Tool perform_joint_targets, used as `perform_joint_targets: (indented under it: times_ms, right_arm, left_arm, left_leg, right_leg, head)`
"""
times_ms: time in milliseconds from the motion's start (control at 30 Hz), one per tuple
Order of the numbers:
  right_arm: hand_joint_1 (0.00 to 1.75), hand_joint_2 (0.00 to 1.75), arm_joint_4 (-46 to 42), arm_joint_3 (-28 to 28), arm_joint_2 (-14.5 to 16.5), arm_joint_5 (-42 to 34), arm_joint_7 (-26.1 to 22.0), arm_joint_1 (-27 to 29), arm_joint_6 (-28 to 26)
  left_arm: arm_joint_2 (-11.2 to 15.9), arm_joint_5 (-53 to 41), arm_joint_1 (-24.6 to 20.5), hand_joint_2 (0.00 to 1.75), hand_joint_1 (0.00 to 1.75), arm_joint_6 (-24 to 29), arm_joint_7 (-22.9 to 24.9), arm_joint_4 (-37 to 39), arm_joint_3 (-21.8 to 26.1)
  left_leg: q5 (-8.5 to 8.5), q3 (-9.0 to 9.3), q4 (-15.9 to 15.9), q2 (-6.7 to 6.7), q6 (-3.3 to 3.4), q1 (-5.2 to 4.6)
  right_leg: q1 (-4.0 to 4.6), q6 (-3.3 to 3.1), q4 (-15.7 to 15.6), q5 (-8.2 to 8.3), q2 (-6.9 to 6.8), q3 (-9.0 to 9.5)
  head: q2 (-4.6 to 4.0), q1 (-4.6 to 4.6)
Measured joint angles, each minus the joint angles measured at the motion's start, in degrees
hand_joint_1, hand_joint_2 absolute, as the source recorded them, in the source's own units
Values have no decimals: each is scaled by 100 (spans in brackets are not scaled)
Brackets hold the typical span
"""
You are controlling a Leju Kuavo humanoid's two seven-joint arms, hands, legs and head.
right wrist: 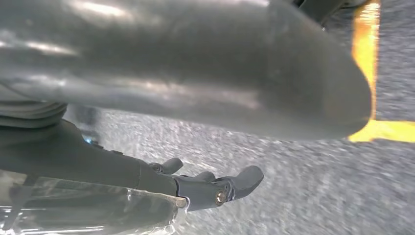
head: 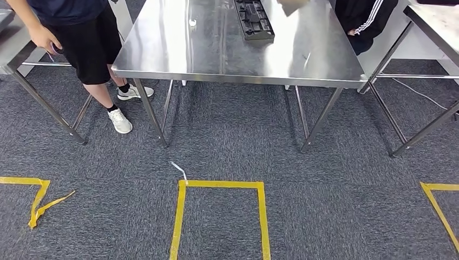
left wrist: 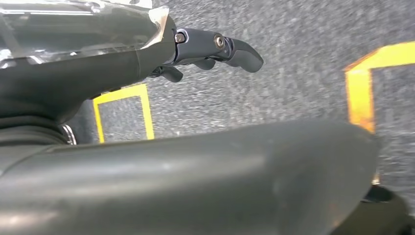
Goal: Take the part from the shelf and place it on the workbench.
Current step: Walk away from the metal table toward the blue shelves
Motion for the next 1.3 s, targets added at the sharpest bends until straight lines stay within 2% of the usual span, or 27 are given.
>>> perform_joint_targets:
  times_ms: [33,100,133,167,200,233,300,367,400,467,500,567,633,667,733,800,867,900,933,967,1000,1033,1067,1133,1167,1233,1300]
  right_arm:
    - [0,0,-1,-3,9,3,9,-3,8]
    - [0,0,-3,-6,22,15,20,-14,14]
    - [0,0,-4,-7,31,21,22,-16,17]
    - [0,0,-3,-8,35,27,22,-13,20]
    - [0,0,-2,-8,45,30,22,-8,22]
    - [0,0,-1,-9,56,28,21,-2,24]
    - [0,0,2,-10,67,21,18,7,25]
    - [0,0,2,-11,70,20,13,12,25]
    - [0,0,2,-11,72,22,11,14,26]
    - [0,0,2,-11,74,24,7,17,26]
    - [0,0,2,-11,74,25,2,19,26]
    - [0,0,1,-11,74,32,-10,22,25]
    - [0,0,0,-11,74,39,-20,22,25]
    - [0,0,0,-11,76,43,-24,21,25]
    - [0,0,7,-11,76,51,-24,28,25]
    - [0,0,13,-10,88,58,-23,41,25]
    - [0,0,13,-9,101,71,-25,46,25]
    - [0,0,13,-9,99,80,-28,47,25]
    - [0,0,13,-9,97,87,-32,48,25]
    - [0,0,13,-9,95,92,-37,48,25]
    - [0,0,13,-9,94,95,-43,48,25]
    - [0,0,13,-9,93,99,-49,44,25]
    - [0,0,13,-9,91,104,-54,36,25]
    - [0,0,13,-9,88,123,-60,22,25]
    - [0,0,13,-8,87,132,-60,19,25]
    - [0,0,14,-7,93,143,-51,27,24]
    - [0,0,15,-7,98,143,-43,30,21]
  left_arm:
    - [-2,-10,-2,0,0,-3,8,0,-15]
    - [-5,-28,-9,0,0,-4,16,0,-36]
    - [-5,-37,-14,0,0,-4,18,0,-40]
    - [-5,-44,-15,0,0,-5,19,0,-44]
    - [-4,-48,-14,0,0,-6,19,0,-49]
    - [-3,-49,-10,0,0,-7,20,0,-55]
    - [-4,-47,0,0,0,-9,28,0,-63]
    - [-5,-45,4,0,0,-10,36,0,-65]
    - [-5,-45,4,0,0,-10,36,0,-66]
    - [-5,-45,2,0,0,-10,37,0,-67]
    - [-6,-44,0,0,0,-10,39,0,-67]
    - [-8,-35,-13,0,0,-9,50,0,-67]
    - [-10,-21,-31,0,0,-4,59,0,-66]
    - [-8,-15,-34,0,0,-1,64,0,-66]
    - [-7,-6,-30,0,0,7,79,0,-65]
    - [-8,1,-29,0,0,13,91,0,-64]
    - [-11,6,-31,0,0,16,92,0,-64]
    - [-14,9,-31,0,0,15,91,0,-64]
    - [-16,15,-30,0,0,9,89,0,-64]
    - [-19,23,-29,0,0,3,87,-1,-64]
    - [-23,28,-29,0,0,-5,86,-1,-64]
    - [-27,20,-29,0,0,-13,86,-1,-64]
    - [-32,-5,-29,0,0,-15,87,-1,-65]
    - [-41,-67,-30,0,0,-5,96,-2,-70]
    - [-44,-90,-31,0,0,4,102,-2,-72]
    - [-48,-107,-28,0,0,19,110,-2,-75]
    - [-50,-113,-20,0,0,20,116,-2,-82]
  left_leg:
    - [80,-79,6,-3,-32,-1]
    - [235,-168,9,-3,-105,-13]
    - [307,-182,-3,-1,-142,-18]
    - [382,-188,-25,3,-180,-14]
    - [430,-202,-44,1,-214,1]
    - [356,-233,-12,-8,-242,17]
    - [-183,-350,373,-33,-285,44]
    - [-838,-473,1150,-56,-320,52]
    - [-956,-492,1502,-65,-334,56]
    - [-793,-316,1743,-72,-341,64]
    - [-646,-89,1568,-72,-337,69]
    - [-625,581,771,-85,-313,70]
    - [-811,1006,132,-103,-266,39]
    - [-842,1038,16,-107,-225,12]
    - [-753,925,-13,-83,-107,-9]
    - [-600,753,-35,-52,2,-4]
    - [-439,554,-32,-39,32,-10]
    - [-354,451,-28,-31,25,-11]
    - [-268,349,-23,-22,15,-11]
    - [-180,243,-17,-13,0,-8]
    - [-97,143,-13,-8,-19,-4]
    - [-19,53,-9,-6,-45,0]
    - [47,-21,-1,-9,-78,-6]
    - [166,-87,5,-8,-150,-26]
    - [219,-93,-1,-4,-185,-30]
    - [265,-105,0,-6,-254,-1]
    - [-45,-199,268,-27,-305,30]
  right_leg:
    - [-9,22,-443,49,3,375]
    - [15,-46,-1388,-88,21,1036]
    - [39,-103,-1658,-174,29,1201]
    - [62,-160,-1755,-200,34,1216]
    - [43,-216,-1726,-157,28,1157]
    - [29,-278,-1712,-95,17,1093]
    - [-2,-410,-1705,65,-15,933]
    - [32,-476,-1695,227,-38,749]
    - [48,-476,-1681,302,-46,652]
    - [65,-452,-1615,438,-55,436]
    - [66,-431,-1563,496,-55,324]
    - [75,-370,-1438,582,-49,125]
    - [92,-289,-1355,664,-52,6]
    - [91,-246,-1342,714,-55,-26]
    - [69,-182,-1306,727,-51,-114]
    - [52,-217,-980,382,-30,-274]
    - [43,-275,-307,-146,-11,-448]
    - [42,-260,31,-295,-5,-498]
    - [40,-213,260,-311,-2,-478]
    - [35,-143,322,-213,-1,-371]
    - [28,-76,175,-61,-1,-163]
    - [20,-33,-165,55,-1,143]
    - [24,-36,-667,62,-1,537]
    - [55,-133,-1514,-115,6,1093]
    - [80,-191,-1717,-195,10,1205]
    - [62,-299,-1733,-162,4,1156]
    - [32,-425,-1723,-69,-17,1087]
  head:
    - [0,2]
    - [0,-3]
    - [0,-9]
    - [0,-17]
    - [0,-24]
    - [0,-32]
    - [0,-54]
    - [0,-71]
    - [0,-74]
    - [0,-76]
    - [0,-78]
    - [0,-79]
    - [0,-74]
    - [0,-71]
    - [0,-76]
    - [0,-57]
    - [0,-36]
    - [0,-36]
    - [0,-36]
    - [0,-36]
    - [0,-37]
    - [0,-36]
    - [0,-35]
    - [0,-46]
    - [0,-55]
    - [0,-73]
    - [0,-86]
